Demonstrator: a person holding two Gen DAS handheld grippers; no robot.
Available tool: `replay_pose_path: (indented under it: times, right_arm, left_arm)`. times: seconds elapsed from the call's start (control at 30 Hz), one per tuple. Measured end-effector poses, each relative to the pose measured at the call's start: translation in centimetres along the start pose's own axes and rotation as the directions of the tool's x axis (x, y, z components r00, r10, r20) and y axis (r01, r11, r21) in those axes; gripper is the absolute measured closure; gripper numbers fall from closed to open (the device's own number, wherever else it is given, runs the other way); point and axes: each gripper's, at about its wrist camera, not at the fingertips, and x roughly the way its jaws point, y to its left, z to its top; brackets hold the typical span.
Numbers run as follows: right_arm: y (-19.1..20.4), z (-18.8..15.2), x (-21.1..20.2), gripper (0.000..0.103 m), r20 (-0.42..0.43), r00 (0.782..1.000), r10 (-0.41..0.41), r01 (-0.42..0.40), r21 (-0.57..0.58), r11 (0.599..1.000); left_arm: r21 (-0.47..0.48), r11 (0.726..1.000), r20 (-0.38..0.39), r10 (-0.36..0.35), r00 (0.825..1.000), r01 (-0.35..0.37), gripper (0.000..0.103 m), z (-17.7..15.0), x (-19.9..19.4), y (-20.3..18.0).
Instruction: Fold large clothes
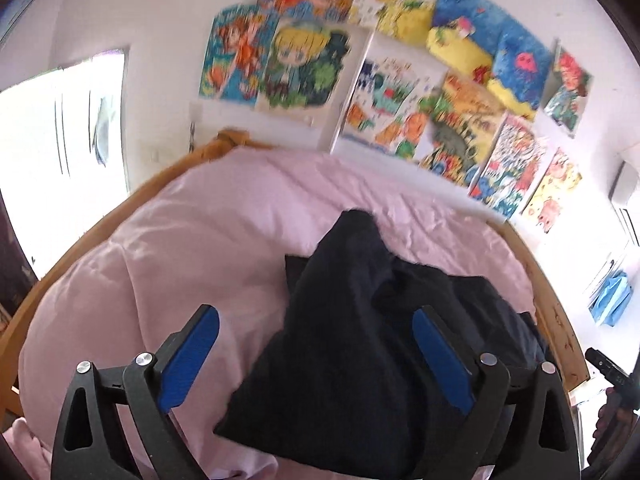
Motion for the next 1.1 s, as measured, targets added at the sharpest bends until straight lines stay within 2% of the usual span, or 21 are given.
replay_pose_path:
  times: [0.17, 0.33, 0.43, 0.63, 0.8, 1.0, 1.1]
  right_arm:
    - [2.7, -1.6, -4.9, 0.002, 0.158, 0.987, 0.000, 0.002, -0.009, 1.000]
    - [4.0, -3.7, -8.7, 0.002, 0.261, 0.965, 0.000, -0.010, 0.038, 0.999]
    - [4.5, -5.6, -10.8, 0.002, 0.309, 0.951, -0.006, -0.016, 0.068, 0.998]
    - [6.2, -9.2, -13.5, 0.001, 0.359, 0.933, 0.009, -0.035, 0.066, 0.997]
    - [8.4, -12.1, -14.8, 0.001, 0.340, 0.940, 0.036, -0.043, 0.014, 0.999]
    - [10.1, -15.6, -16.4, 0.001, 0.339, 0.940, 0.046, -0.034, -0.043, 0.999]
    - [10.4, -17.0, -17.3, 0.001, 0.352, 0.935, 0.043, -0.031, -0.040, 0.999]
  left_arm:
    - [0.050, 0.998, 0.095, -0.034, 0.995, 0.029, 0.000, -2.3, -3.7, -2.4]
    - [0.088, 0.992, 0.080, -0.101, 0.992, 0.094, 0.000, -4.7, -6.5, -4.3]
    - [0.111, 0.989, 0.065, -0.101, 0.993, 0.094, 0.000, -6.1, -7.7, -5.2]
    - [0.200, 0.974, 0.043, -0.112, 0.993, 0.102, 0.000, -8.5, -10.5, -6.9]
    - [0.286, 0.955, 0.063, -0.106, 0.992, 0.084, 0.000, -10.5, -13.2, -8.2]
    - [0.404, 0.915, 0.121, -0.061, 0.991, 0.007, 0.000, -13.5, -15.7, -9.3]
    - [0.399, 0.917, 0.140, -0.038, 0.989, -0.022, 0.000, -14.7, -16.3, -8.7]
